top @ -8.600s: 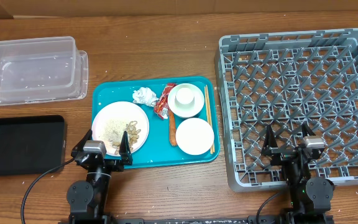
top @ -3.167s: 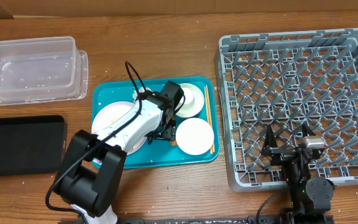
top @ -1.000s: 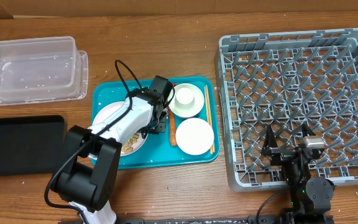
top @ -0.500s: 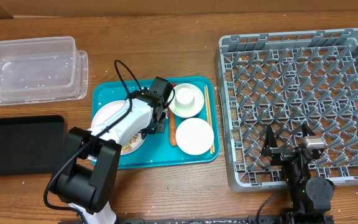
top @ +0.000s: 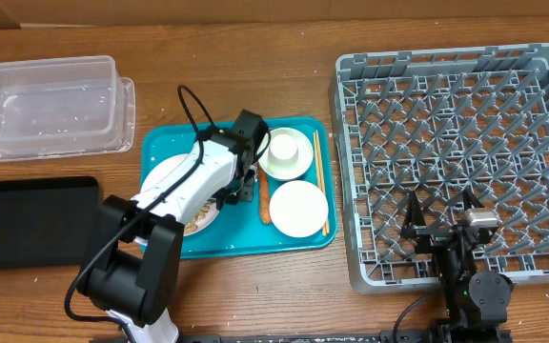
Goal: Sort waste into correct bins and load items into the dishwasher
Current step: 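Grasp the rim of the white plate with the left gripper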
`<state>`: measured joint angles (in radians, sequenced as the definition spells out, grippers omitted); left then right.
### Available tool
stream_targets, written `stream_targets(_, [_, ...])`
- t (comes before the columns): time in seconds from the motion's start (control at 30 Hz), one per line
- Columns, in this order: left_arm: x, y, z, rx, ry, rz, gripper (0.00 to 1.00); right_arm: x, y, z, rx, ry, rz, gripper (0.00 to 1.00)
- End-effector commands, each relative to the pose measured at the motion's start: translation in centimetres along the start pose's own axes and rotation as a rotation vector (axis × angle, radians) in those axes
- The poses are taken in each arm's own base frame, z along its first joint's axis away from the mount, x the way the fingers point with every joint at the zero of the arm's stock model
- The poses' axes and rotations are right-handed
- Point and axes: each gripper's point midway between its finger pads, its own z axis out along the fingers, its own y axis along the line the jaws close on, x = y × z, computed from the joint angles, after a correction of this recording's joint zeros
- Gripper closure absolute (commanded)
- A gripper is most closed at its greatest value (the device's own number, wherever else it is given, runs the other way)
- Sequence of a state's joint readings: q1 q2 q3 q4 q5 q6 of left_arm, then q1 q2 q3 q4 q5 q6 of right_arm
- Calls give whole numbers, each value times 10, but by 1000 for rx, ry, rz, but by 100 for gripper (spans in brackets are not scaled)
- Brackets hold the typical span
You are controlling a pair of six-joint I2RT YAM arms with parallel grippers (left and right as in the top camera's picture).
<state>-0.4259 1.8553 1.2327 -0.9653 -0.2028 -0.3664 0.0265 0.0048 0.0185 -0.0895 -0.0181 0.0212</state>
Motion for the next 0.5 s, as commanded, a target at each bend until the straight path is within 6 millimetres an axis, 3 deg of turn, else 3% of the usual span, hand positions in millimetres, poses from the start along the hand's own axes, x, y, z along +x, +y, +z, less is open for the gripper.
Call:
stream_targets(0.0, [-12,-1,-12,-13,-15,-3,96,3,-1,1,2,3,-6,0])
stream_targets(0.47, [-16,12,-58,-55,17,-24,96,3,-1,1,2,3,-6,0])
